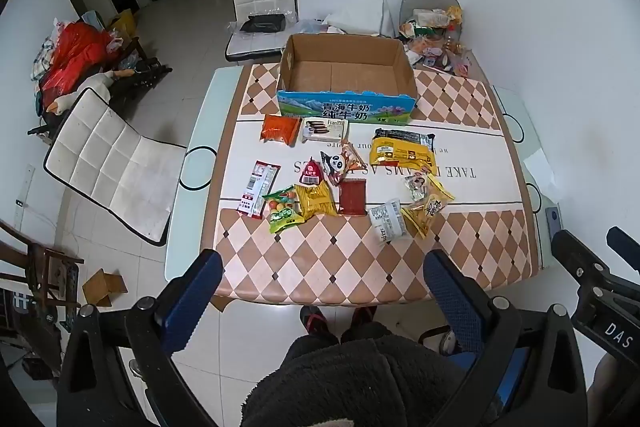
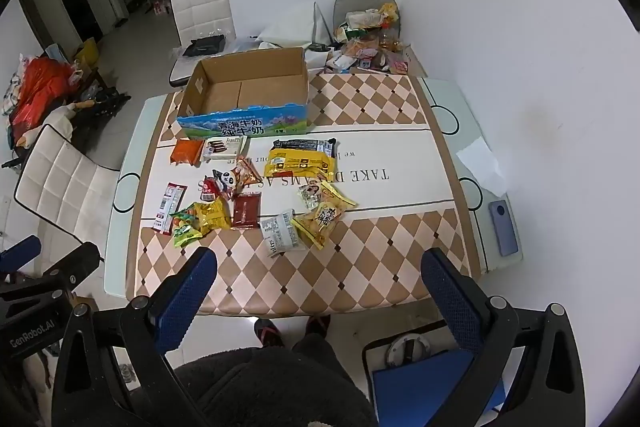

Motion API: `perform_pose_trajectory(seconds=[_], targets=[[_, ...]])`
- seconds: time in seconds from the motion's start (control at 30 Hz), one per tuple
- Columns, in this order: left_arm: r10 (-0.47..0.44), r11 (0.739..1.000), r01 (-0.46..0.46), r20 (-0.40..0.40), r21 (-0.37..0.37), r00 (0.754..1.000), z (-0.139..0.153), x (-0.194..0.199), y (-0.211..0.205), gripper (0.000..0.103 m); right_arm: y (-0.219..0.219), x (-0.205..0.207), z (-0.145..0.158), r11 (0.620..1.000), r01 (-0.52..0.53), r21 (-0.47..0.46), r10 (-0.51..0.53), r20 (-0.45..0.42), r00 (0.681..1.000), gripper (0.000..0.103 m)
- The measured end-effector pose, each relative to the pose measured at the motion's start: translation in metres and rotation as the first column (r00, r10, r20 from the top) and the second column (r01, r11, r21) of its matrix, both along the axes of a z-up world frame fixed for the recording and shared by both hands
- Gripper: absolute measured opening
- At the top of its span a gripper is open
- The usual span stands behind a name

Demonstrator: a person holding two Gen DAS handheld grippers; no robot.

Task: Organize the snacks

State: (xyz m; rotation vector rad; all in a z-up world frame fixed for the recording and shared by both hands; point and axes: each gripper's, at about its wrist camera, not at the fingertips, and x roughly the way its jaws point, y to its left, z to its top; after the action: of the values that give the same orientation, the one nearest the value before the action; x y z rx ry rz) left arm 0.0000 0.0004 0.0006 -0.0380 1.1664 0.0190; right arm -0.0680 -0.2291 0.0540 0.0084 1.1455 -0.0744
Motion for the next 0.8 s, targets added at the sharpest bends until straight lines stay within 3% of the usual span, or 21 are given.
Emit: perform_pose_trajectory(seconds=[0.8], targets=[[-0.008, 1.000, 0.008, 0.009, 0.003, 1.000, 0.0005, 0.0008, -0.0028, 0.103, 0.0092, -0.0066, -0.0007, 1.000, 0.007, 0.003, -0.007, 0.011, 1.000, 0.103]])
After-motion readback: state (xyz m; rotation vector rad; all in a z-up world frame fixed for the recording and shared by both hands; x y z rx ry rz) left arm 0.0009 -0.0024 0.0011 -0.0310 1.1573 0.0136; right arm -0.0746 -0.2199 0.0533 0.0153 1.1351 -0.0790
